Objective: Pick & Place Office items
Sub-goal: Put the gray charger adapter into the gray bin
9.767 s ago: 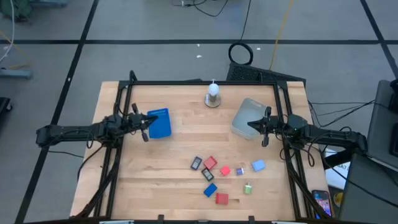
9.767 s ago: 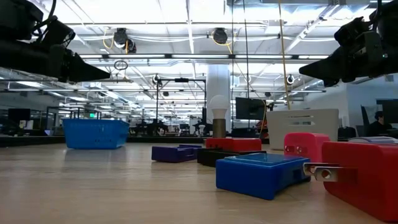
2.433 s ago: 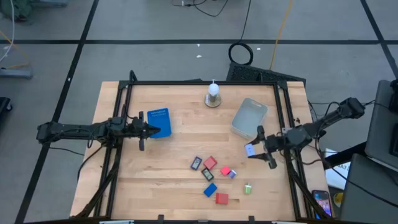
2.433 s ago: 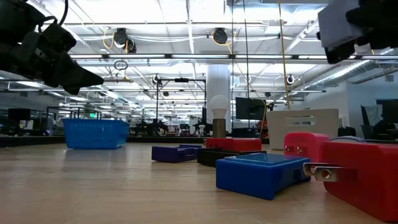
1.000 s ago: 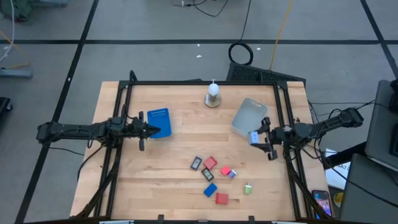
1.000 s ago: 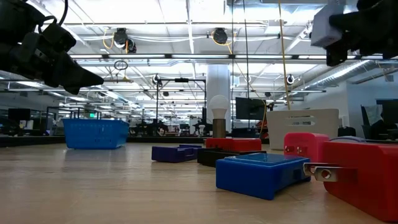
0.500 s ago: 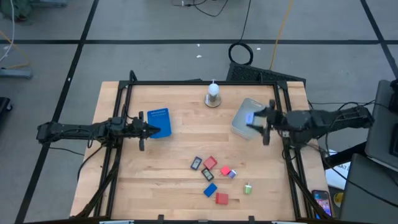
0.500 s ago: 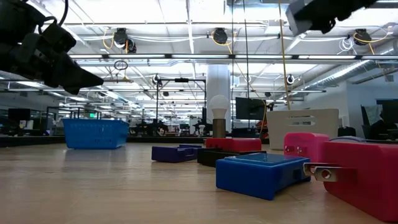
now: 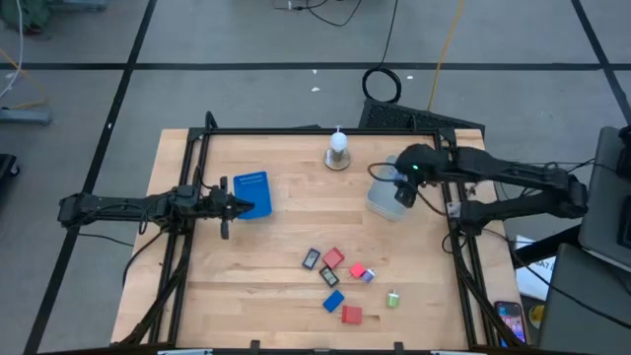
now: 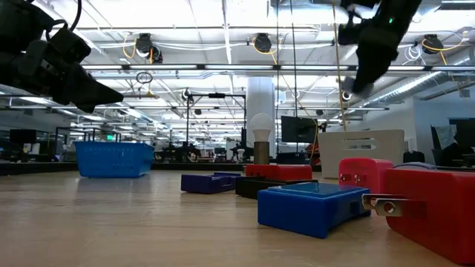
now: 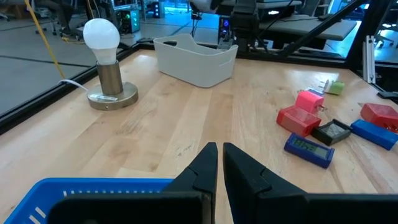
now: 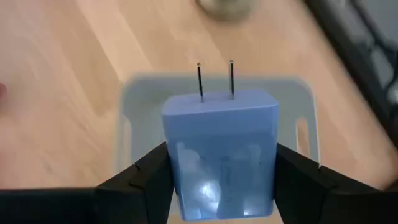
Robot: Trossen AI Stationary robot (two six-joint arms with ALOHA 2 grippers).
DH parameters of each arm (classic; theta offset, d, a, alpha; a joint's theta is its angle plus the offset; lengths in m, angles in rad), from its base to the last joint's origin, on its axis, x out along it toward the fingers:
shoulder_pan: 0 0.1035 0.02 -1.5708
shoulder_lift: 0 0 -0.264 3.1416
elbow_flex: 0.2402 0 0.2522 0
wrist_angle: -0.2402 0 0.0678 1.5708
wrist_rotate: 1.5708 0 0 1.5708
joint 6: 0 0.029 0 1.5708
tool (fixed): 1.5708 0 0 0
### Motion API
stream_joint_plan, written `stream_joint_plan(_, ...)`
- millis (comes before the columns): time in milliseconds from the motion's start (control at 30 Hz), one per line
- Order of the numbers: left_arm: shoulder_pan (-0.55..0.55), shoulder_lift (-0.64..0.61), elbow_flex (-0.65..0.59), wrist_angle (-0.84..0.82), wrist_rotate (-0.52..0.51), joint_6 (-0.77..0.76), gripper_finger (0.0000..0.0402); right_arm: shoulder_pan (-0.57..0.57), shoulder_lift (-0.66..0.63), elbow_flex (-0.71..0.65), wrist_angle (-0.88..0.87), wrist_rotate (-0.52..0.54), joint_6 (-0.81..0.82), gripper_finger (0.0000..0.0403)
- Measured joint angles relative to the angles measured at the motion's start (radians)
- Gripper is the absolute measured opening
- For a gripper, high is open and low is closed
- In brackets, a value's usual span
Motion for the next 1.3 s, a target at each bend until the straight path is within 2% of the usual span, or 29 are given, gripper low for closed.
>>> stream_joint_plan(167, 0.000, 0.000, 0.000, 0.000, 0.000, 0.000, 0.0026, -0.061, 0.099, 0.000, -0.005, -0.050, -0.028, 0.0205)
stream_joint_plan(333, 0.000, 0.000, 0.000, -0.001, 0.001, 0.000, 0.0026, -0.092, 0.183, 0.000, -0.015, -0.050, -0.035, 0.0205)
stream_joint_plan(867, 0.000, 0.000, 0.000, -0.015, 0.002, 0.000, 0.0026, -0.103, 0.434, 0.000, 0.040, -0.047, -0.016, 0.0205)
stream_joint_plan(1067, 0.000, 0.000, 0.000, -0.015, 0.002, 0.000, 0.0026, -0.106, 0.486, -0.008, 0.058, -0.046, 0.006, 0.0205)
stream_joint_plan(1300, 0.000, 0.000, 0.000, -0.014, 0.002, 0.000, 0.0026, -0.111, 0.490, -0.110, 0.171, -0.097, 0.011, 0.0205)
